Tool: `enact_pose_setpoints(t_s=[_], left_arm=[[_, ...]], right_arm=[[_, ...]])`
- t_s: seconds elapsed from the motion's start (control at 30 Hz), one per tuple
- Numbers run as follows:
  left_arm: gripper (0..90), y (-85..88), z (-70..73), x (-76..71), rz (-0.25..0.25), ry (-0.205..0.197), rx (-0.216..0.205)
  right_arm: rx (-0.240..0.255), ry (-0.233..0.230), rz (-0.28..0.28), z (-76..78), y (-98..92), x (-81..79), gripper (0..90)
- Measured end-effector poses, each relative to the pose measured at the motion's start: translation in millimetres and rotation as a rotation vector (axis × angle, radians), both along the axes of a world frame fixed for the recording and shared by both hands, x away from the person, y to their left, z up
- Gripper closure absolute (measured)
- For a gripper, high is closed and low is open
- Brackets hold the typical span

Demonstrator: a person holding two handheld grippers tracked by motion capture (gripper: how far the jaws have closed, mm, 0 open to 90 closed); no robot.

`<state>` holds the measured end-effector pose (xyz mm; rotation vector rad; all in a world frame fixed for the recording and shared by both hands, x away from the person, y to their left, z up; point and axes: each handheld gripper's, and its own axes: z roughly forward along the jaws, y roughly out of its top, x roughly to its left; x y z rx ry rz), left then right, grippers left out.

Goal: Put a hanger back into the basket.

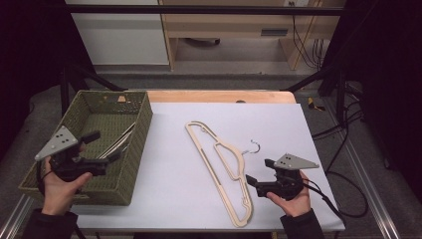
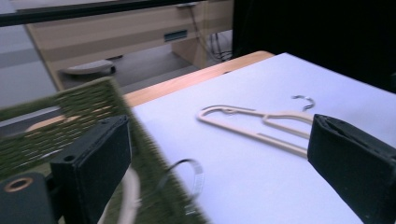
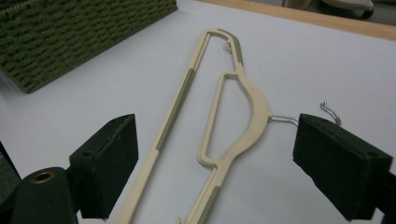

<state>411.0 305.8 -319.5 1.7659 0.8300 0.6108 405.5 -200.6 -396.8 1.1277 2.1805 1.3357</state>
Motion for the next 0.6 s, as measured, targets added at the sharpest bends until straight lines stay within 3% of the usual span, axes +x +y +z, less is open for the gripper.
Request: enact_pose_setpoints(t_s=[0.23,0.43,0.6], left_arm=[[5.8,-46.6,-15.3,-6.2,-0.072,0.004,-0.015],[6.8,-78.4,-28.3,-6.4,-0.113,0.019,-0.003],[7.2,-102.8,-30.8,0.2,-0.144,0.029,0.031]], right_arm=[[-0.022,0.060,-0.015,-10.7,4.6,3.5,19.0],[-0.063,0.095,-0.016,-20.0,9.6,5.3,20.1],[-0.047,0.104,-0.013,-22.9,8.3,6.0,20.4]])
